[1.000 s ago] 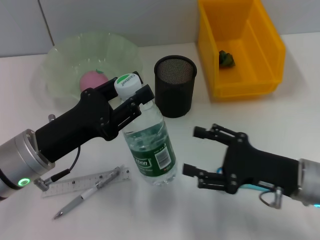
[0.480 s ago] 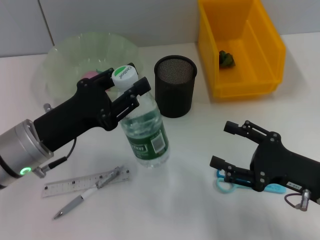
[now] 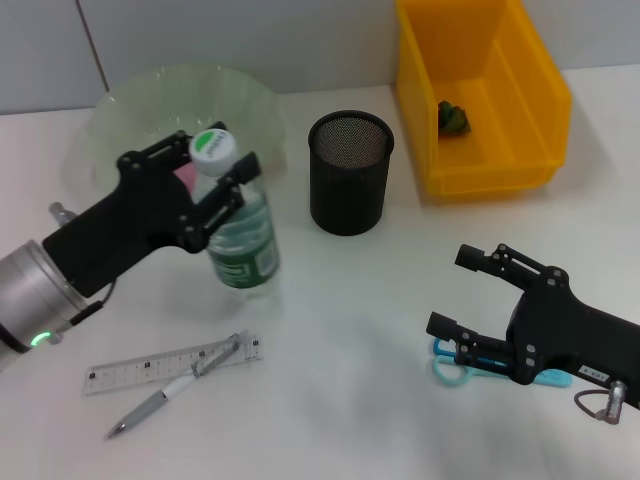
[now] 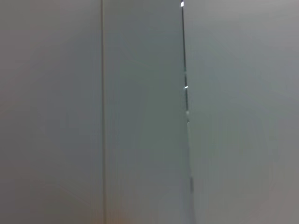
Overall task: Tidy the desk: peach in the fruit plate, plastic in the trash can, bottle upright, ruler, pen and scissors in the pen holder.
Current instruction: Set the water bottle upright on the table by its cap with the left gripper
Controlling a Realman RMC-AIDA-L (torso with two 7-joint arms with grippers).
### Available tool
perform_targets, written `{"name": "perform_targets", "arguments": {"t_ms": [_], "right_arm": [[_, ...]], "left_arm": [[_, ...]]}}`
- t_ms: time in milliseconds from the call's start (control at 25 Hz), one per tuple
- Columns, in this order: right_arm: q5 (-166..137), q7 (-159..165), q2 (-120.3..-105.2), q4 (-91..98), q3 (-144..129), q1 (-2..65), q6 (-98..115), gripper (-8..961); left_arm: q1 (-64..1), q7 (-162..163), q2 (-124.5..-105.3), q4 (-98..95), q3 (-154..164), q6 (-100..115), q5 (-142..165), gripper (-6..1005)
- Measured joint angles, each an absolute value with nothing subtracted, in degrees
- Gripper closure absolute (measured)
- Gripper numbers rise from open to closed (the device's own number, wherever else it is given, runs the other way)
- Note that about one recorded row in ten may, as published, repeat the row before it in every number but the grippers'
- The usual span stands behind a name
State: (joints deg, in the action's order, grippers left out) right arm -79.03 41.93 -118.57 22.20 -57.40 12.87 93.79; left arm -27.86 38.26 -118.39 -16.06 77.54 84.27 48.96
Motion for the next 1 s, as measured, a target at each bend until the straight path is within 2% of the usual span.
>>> {"name": "perform_targets", "arguments": {"t_ms": [1000], "right_arm": [[-79.01,41.91,-118.74,22.33,-57.83,13.41,93.15,122]], "left_arm": [[-25.79,29.28,-118.39,-16.35,73.06,74.20,48.86,557]]}}
